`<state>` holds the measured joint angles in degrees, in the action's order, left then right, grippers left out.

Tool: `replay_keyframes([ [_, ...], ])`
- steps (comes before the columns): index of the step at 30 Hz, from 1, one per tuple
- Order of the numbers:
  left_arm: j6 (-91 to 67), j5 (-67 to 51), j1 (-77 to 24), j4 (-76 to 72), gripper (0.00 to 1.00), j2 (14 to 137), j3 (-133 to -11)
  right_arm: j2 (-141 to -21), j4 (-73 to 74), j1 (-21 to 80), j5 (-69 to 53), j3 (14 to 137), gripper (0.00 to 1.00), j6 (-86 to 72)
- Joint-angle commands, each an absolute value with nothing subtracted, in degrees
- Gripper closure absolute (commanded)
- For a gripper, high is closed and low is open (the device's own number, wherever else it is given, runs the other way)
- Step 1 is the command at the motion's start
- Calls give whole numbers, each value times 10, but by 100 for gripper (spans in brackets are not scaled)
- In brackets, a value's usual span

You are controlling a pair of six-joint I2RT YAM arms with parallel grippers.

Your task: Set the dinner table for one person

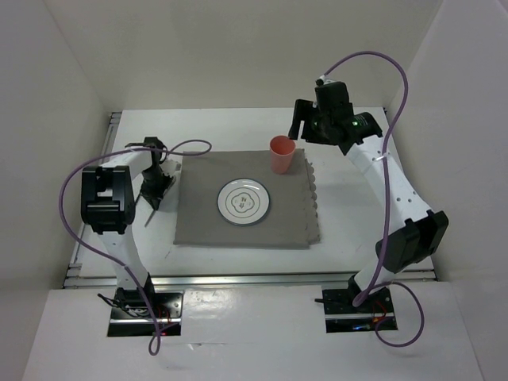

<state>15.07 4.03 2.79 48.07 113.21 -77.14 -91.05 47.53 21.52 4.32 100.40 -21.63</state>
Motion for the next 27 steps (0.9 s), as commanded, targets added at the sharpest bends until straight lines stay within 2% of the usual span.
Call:
replay_keyframes([
  [1,155,-12,29,468,100,1185,-774,-877,456,219,54,993,20,-219],
  [9,136,-144,89,502,100,1159,-835,-845,420,224,1,940,20,-222],
  [20,150,-257,89,546,100,1132,-879,-833,410,224,-18,910,20,-222],
  [22,150,-286,95,557,100,1108,-901,-822,378,224,-71,894,20,-205],
  [27,133,-403,100,607,100,1051,-1052,-778,227,263,-238,782,20,-143],
])
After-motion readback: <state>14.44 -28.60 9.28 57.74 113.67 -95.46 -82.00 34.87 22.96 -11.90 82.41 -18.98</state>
